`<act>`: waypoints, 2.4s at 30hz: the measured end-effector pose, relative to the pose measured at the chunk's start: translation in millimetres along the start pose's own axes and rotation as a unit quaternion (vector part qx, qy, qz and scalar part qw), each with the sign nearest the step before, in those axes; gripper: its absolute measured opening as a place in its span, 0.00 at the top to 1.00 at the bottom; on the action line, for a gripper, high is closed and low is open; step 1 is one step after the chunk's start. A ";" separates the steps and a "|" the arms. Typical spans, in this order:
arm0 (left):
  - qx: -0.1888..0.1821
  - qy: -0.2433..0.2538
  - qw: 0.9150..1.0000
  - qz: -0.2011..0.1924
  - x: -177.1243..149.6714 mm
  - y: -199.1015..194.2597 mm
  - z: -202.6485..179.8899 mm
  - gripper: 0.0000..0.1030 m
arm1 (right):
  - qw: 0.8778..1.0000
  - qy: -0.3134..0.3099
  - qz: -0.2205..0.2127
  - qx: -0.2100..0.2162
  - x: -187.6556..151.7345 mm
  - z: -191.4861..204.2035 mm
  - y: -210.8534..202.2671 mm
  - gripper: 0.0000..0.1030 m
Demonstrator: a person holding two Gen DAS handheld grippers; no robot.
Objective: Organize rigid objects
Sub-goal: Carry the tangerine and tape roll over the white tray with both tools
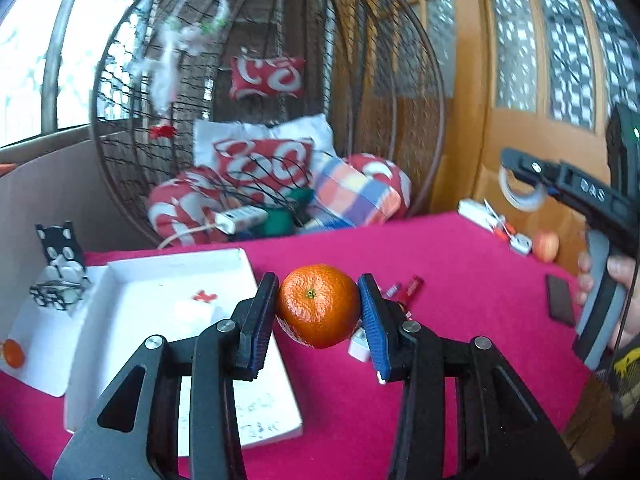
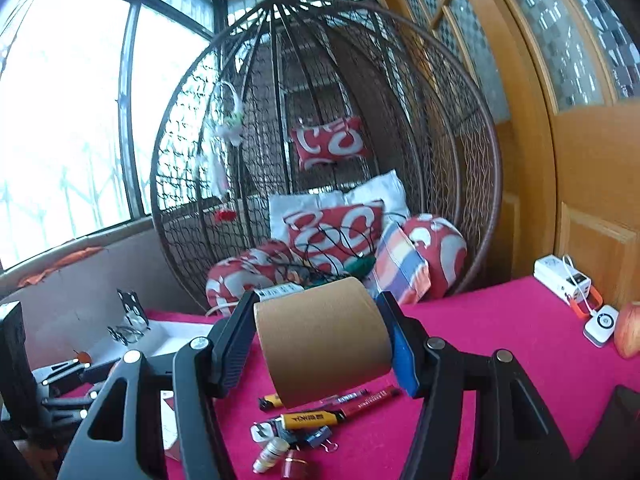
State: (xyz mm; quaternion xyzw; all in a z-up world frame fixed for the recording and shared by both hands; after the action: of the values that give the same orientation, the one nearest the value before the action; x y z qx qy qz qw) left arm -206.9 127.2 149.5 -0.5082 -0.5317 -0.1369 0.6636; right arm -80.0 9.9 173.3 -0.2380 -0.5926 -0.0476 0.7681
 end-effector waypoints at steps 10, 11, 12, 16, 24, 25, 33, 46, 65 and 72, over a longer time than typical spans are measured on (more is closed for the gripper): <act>0.047 -0.050 0.996 -0.051 7.5 -42.0 47.1 0.61 | 1.000 0.000 -0.016 0.018 4.4 15.0 -9.4 0.42; 0.054 -0.056 0.995 -0.056 7.7 -46.6 53.1 0.61 | 1.000 -0.001 -0.015 0.021 4.1 17.5 -8.7 0.42; 0.058 -0.062 0.995 -0.060 7.3 -50.6 58.0 0.61 | 1.000 -0.003 -0.015 0.023 3.7 19.2 -9.6 0.42; 0.075 -0.087 0.991 -0.074 5.9 -66.0 80.5 0.61 | 0.999 -0.005 -0.015 0.028 5.7 23.6 -10.0 0.42; 0.101 -0.119 0.983 -0.099 -0.6 -90.8 114.3 0.61 | 0.999 -0.013 -0.012 0.038 8.3 36.2 -10.6 0.42; 0.103 -0.122 0.982 -0.101 -1.7 -92.5 117.1 0.61 | 0.999 -0.014 -0.012 0.040 8.8 38.4 -10.4 0.42; 0.118 -0.143 0.976 -0.117 -9.7 -108.9 139.7 0.61 | 0.998 -0.041 -0.011 0.051 16.2 64.3 -7.2 0.42; 0.148 -0.147 0.968 -0.138 -6.2 -136.3 167.3 0.61 | 0.994 -0.067 -0.011 0.084 27.8 104.9 5.1 0.41; 0.129 -0.145 0.980 -0.050 11.0 -61.7 203.2 0.61 | 0.975 -0.089 0.074 0.191 22.9 186.0 73.5 0.41; 0.115 -0.161 0.978 0.071 -23.0 29.2 217.2 0.61 | 0.959 -0.108 0.164 0.204 -38.8 209.8 122.4 0.41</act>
State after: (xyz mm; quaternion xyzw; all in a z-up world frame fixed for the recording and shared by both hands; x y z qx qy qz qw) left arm -318.0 310.1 96.9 -0.4801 -0.6064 0.0567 0.6313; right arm -234.1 198.4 137.9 -0.1735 -0.6217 0.2268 0.7293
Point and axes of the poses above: each gripper's, at about its wrist camera, not at the fingertips, and y roughly the way its jaws point, z to its left, x to its top, the point moved 1 cm from there along y, roughly the way its jaws point, and after that the axes turned 9 degrees about z, right-handed, at the moved point
